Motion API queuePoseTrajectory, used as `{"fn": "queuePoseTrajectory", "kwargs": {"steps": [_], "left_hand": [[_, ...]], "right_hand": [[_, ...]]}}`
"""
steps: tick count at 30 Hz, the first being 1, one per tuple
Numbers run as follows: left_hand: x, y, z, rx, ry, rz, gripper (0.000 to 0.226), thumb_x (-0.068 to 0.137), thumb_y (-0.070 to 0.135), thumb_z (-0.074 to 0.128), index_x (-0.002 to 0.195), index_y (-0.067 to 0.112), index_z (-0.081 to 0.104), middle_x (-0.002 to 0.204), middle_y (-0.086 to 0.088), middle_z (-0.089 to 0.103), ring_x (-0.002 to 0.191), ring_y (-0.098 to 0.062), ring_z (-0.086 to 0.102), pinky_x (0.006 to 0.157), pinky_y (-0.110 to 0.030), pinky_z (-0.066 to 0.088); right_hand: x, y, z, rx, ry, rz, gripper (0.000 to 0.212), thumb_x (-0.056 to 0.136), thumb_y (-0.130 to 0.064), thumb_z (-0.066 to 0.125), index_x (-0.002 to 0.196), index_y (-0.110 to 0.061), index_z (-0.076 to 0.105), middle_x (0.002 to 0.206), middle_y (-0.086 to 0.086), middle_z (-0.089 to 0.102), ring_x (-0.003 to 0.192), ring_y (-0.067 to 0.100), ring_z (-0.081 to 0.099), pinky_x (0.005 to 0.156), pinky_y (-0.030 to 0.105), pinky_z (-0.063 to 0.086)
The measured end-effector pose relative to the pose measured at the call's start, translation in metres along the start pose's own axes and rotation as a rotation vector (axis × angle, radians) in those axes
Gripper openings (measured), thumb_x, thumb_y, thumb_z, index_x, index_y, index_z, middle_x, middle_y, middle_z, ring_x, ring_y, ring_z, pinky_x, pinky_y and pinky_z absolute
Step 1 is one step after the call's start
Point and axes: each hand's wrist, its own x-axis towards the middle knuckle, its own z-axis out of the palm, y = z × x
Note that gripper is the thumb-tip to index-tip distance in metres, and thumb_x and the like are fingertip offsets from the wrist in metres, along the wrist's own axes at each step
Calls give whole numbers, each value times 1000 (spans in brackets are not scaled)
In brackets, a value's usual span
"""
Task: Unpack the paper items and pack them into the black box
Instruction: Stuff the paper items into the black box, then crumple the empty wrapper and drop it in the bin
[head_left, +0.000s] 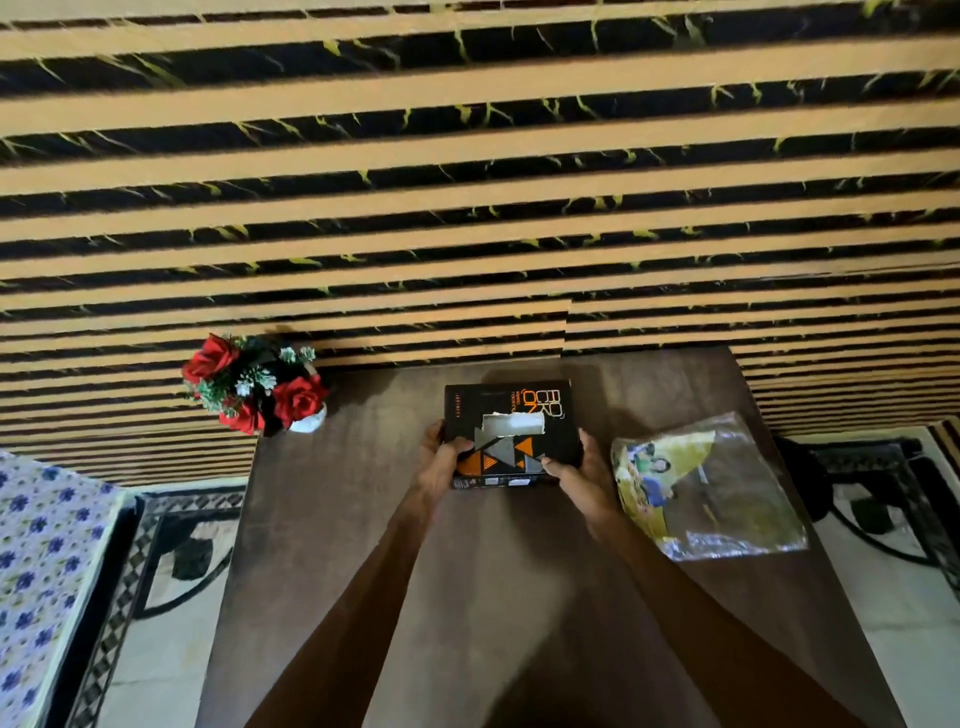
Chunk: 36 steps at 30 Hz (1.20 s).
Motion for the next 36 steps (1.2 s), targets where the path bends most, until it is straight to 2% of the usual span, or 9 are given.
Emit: {"fn": "queuePoseTrajectory", "kwargs": {"steps": [6,18,21,24,26,29,32,34,36], "left_hand": [[53,41,7,-8,-48,6,58,88,-2,53,137,25,38,118,-6,56,99,-21,58,73,-30,51],[99,52,2,61,-20,-28,60,89,-10,51,140,18,37,128,-10,53,103,-25,55,68,-29,51],[89,50,9,322,197,7,67,88,7,62,145,12,27,138,-17,41,113,-31,50,78,-30,49],[72,42,25,620,445,280,56,84,15,60,134,4,38,125,-20,46,104,-32,52,80,-31,51],[53,42,53,500,286,358,34,90,3,49,122,-6,48,101,-14,55,87,-26,53,72,-11,45],[34,20,101,441,-91,257,22,91,-4,47,107,10,55,82,9,51,73,-7,50,62,-6,43],[30,-30,146,528,-231,283,25,61,14,85,80,12,70,71,2,65,65,-10,64,58,-12,49],[34,-62,175,723,-153,331,52,67,38,75,101,-1,69,98,-19,70,87,-28,70,77,-23,51],[25,-73,211,836,-227,160,86,72,56,50,142,6,42,141,-23,45,118,-39,54,99,-38,42]], "right_hand": [[70,-33,14,-111,47,35,72,76,-36,77,138,-23,41,123,2,62,107,21,62,93,44,54],[125,-39,20,-149,-93,21,61,83,-29,70,136,-31,40,129,4,60,113,23,60,96,47,52],[114,-39,14,-300,10,-71,67,86,-39,65,144,-25,35,133,3,58,120,24,56,101,44,47],[92,-42,-7,-218,240,-105,45,86,-21,69,128,-13,57,117,10,69,108,26,65,86,22,46],[76,-34,-31,-214,260,-86,30,84,-15,70,113,-11,68,106,11,73,101,27,68,80,20,44],[57,-5,-73,-218,279,-10,20,80,-17,70,100,-16,73,101,9,75,100,29,67,91,34,49],[41,28,-123,-217,365,49,16,77,-10,70,93,-10,73,99,12,74,99,31,67,86,33,47],[35,51,-161,-307,428,85,27,74,-14,73,101,-9,70,109,15,70,107,34,63,89,32,44],[33,73,-198,-450,434,191,60,73,-25,76,127,-10,57,135,18,52,127,36,47,104,40,38]]}}
